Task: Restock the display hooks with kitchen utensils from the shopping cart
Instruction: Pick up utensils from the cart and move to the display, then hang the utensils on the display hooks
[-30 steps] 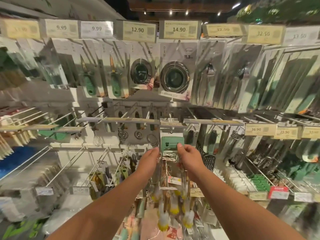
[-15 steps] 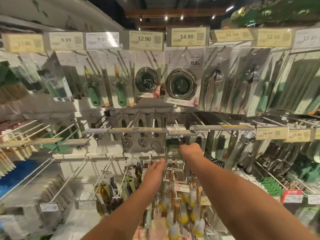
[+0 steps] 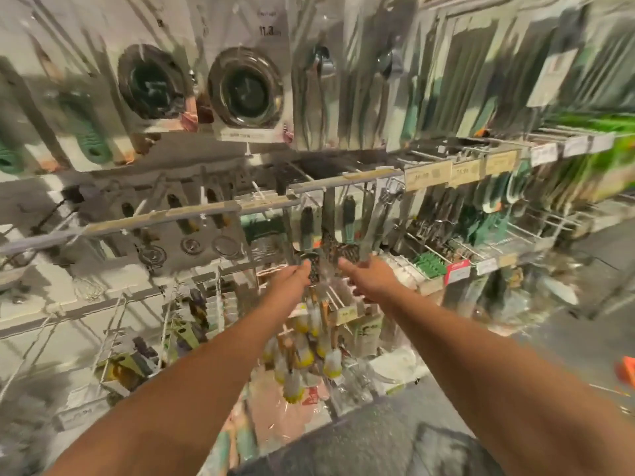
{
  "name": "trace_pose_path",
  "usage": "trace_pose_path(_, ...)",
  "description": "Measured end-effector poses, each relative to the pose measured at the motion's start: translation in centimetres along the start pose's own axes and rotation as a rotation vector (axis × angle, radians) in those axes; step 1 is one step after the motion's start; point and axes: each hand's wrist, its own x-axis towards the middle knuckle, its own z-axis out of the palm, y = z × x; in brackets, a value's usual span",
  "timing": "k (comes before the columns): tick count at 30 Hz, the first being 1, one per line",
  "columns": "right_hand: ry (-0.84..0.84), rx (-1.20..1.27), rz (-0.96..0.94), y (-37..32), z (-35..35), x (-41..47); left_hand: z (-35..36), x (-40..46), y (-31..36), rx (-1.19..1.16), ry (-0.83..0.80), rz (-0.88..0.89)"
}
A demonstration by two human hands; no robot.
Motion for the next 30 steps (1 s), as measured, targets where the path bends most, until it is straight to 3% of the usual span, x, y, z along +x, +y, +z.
trace_pose_path(12, 0.420, 0.293, 0.418, 22.8, -17.5, -11.3, 26.4, -4.7, -1.1, 0.407, -0.504, 0.098)
trace_pose_path(18, 0.700, 0.295, 0.565, 33.3, -25.6, -18.1, 38.7, -9.7, -2.6, 0.479, -0.717, 0.090)
trace_pose_path(22, 0.885, 0.179, 0.689, 39.2, -28.7, -22.9, 46.5, -13.0, -3.9, 0.552, -0.883, 0.110)
trace_pose_path(30, 1.039, 0.392, 0.912, 48.0, -30.1, -31.1, 59.1, -19.1, -6.9, 0.728, -1.147, 0.184)
